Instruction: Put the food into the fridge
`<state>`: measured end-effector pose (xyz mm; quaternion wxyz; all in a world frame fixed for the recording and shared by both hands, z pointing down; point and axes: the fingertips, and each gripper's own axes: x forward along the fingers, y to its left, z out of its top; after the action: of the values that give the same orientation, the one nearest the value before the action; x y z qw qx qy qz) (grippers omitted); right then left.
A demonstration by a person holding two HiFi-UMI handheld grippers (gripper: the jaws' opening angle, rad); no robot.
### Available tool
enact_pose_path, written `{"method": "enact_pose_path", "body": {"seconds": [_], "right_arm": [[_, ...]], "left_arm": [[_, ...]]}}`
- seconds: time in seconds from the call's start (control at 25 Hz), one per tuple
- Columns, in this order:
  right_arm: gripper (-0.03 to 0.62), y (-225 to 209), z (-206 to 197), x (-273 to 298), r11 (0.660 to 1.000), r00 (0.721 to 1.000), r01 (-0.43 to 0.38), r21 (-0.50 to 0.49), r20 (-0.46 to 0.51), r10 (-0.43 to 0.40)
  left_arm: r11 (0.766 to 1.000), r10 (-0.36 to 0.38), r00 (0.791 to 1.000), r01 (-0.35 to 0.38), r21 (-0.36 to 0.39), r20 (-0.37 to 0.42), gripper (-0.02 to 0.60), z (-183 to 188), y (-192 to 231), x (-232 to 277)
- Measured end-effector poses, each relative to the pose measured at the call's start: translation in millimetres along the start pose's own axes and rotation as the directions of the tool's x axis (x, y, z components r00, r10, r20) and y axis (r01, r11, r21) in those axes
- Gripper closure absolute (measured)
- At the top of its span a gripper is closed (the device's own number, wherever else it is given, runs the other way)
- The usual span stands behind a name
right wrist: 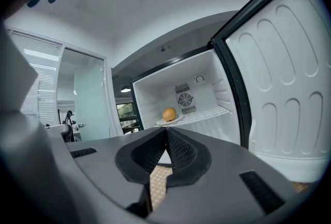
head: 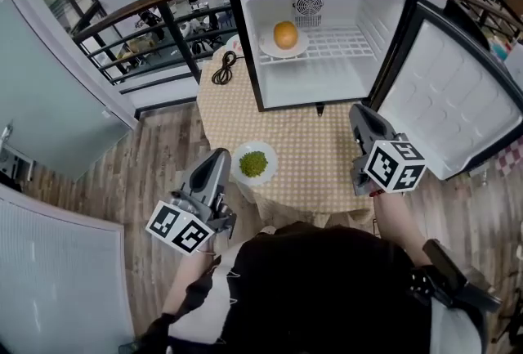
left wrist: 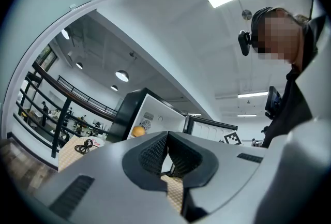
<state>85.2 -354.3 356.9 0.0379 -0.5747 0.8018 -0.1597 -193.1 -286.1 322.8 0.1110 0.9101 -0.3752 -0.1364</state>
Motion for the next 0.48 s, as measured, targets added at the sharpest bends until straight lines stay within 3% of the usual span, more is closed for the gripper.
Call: {"method": "enact_pose_path", "body": {"seconds": [0.24, 0.48], "right_arm": [[0.577, -16.7, -16.0, -59.9, 0.998, 0.998, -0.055, 0.009, -0.027, 0.055], [0.577, -36.6, -37.1, -114.0, 0.994, 0.992, -0.108, -0.001, -0.063, 0.108]], "left_arm": [[1.000, 0.021, 1.000, -0.021, 0.008, -0.017, 0.568, -31.0, -66.4, -10.2], [0.996, 0.089, 0.996, -0.089, 0.024, -0.001, 0.568, -65.7, -123.7, -36.6]]}}
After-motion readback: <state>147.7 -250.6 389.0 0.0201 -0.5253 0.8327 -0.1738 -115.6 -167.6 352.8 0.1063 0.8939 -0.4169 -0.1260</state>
